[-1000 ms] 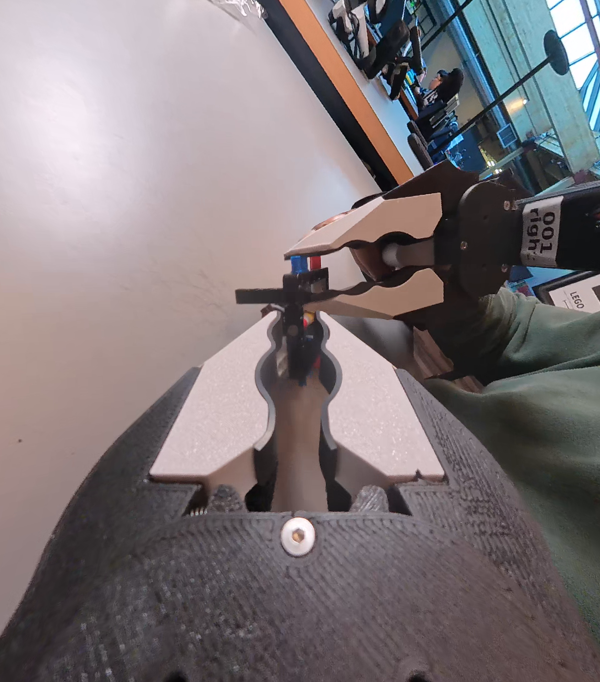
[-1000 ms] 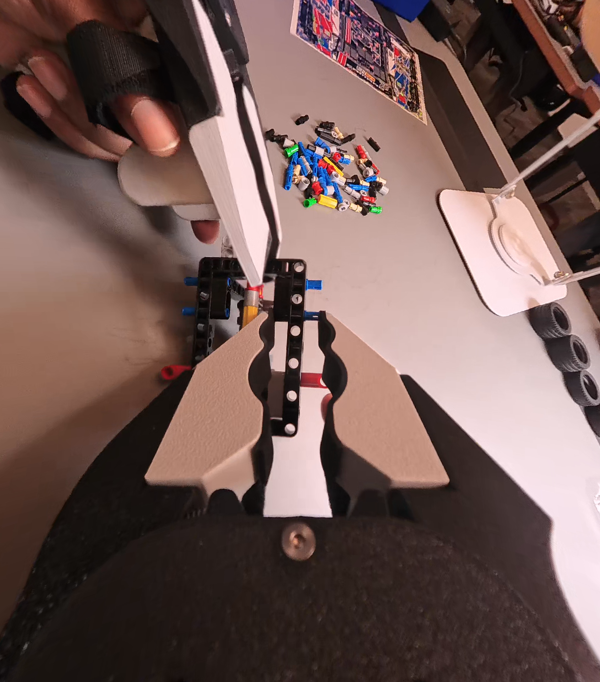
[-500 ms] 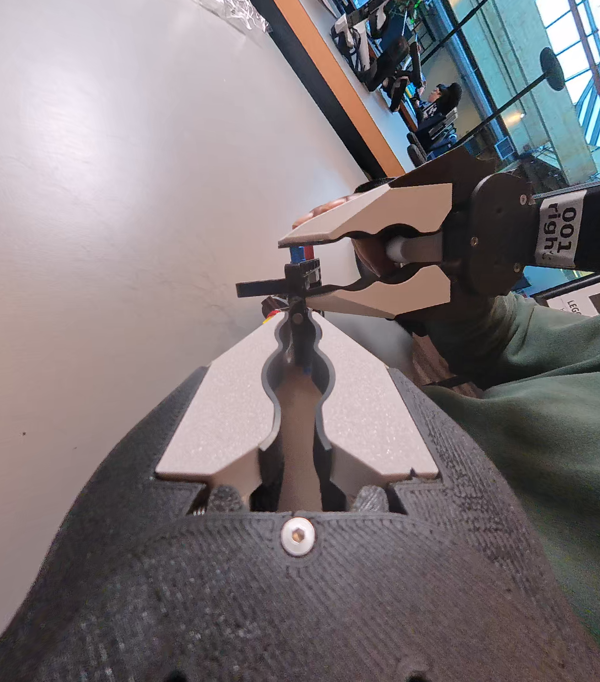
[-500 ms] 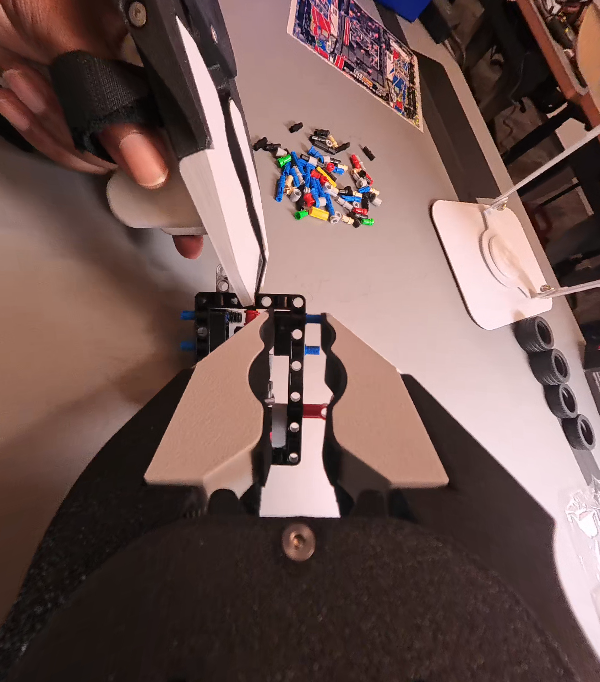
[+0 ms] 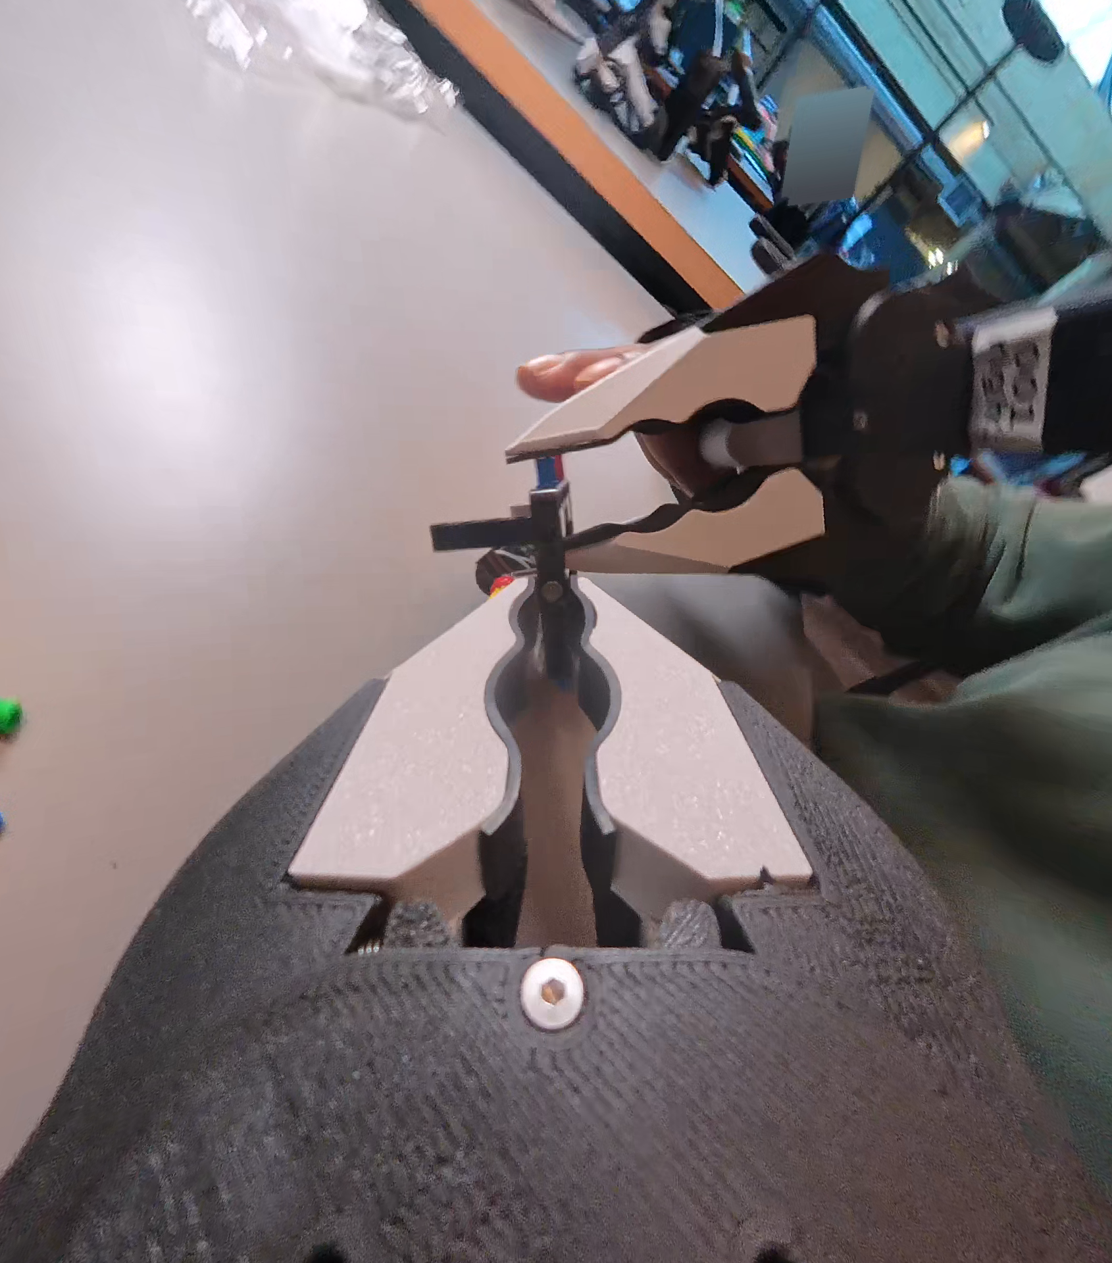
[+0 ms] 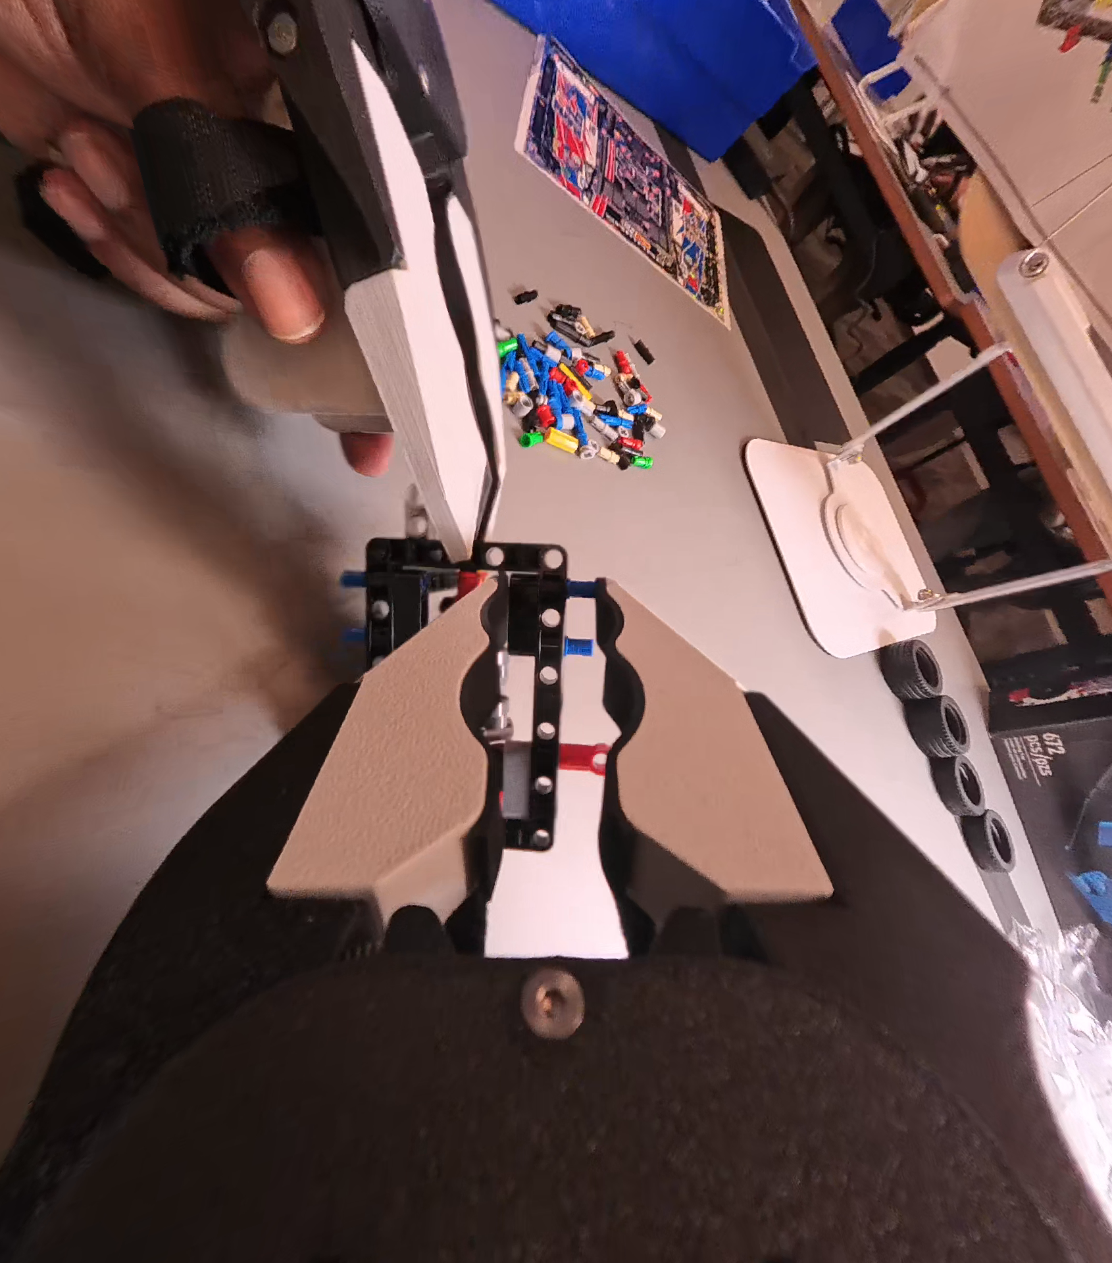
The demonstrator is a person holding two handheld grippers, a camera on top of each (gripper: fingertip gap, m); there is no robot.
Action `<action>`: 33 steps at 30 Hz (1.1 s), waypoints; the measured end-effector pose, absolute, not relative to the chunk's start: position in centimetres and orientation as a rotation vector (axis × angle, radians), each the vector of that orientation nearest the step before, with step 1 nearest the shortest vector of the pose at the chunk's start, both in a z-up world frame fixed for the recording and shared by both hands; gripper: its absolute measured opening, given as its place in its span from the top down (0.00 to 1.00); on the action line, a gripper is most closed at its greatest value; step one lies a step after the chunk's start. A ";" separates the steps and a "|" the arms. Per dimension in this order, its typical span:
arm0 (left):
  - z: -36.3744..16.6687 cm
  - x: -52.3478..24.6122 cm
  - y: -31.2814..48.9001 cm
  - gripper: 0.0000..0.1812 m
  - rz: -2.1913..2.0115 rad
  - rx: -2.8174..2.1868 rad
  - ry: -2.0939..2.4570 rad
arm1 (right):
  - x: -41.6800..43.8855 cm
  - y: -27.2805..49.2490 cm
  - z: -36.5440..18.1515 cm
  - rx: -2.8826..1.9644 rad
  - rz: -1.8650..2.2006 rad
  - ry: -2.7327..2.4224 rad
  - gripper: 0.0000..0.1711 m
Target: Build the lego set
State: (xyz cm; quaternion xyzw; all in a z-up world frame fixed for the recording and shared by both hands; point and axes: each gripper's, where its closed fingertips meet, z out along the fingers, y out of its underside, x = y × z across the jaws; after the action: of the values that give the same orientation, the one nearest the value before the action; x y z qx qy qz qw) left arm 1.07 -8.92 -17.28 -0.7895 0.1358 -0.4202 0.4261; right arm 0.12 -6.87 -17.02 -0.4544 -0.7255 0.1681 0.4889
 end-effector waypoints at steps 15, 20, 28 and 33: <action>-17.3 -0.4 -9.2 0.72 -0.604 -1.840 0.806 | 3.1 -7.2 -19.0 -0.777 0.120 -1.894 0.97; -19.8 -0.4 -8.7 0.57 -0.801 -2.045 0.660 | 2.7 -7.4 -20.4 -0.646 -0.063 -1.886 0.97; -21.7 0.2 -8.3 0.62 -0.728 -2.120 0.782 | 2.0 -7.5 -21.0 -0.598 -0.102 -1.893 0.97; -22.1 0.1 -8.1 0.64 -0.662 -2.123 0.822 | 2.1 -7.7 -21.5 -0.586 -0.081 -1.913 0.96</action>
State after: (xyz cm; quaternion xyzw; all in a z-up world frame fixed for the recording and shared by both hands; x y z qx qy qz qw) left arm 0.09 -8.13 -22.08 -0.8297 0.3214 -0.2586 0.3760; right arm 2.07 -7.70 -21.46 -0.2464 -0.8046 -0.0342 0.5392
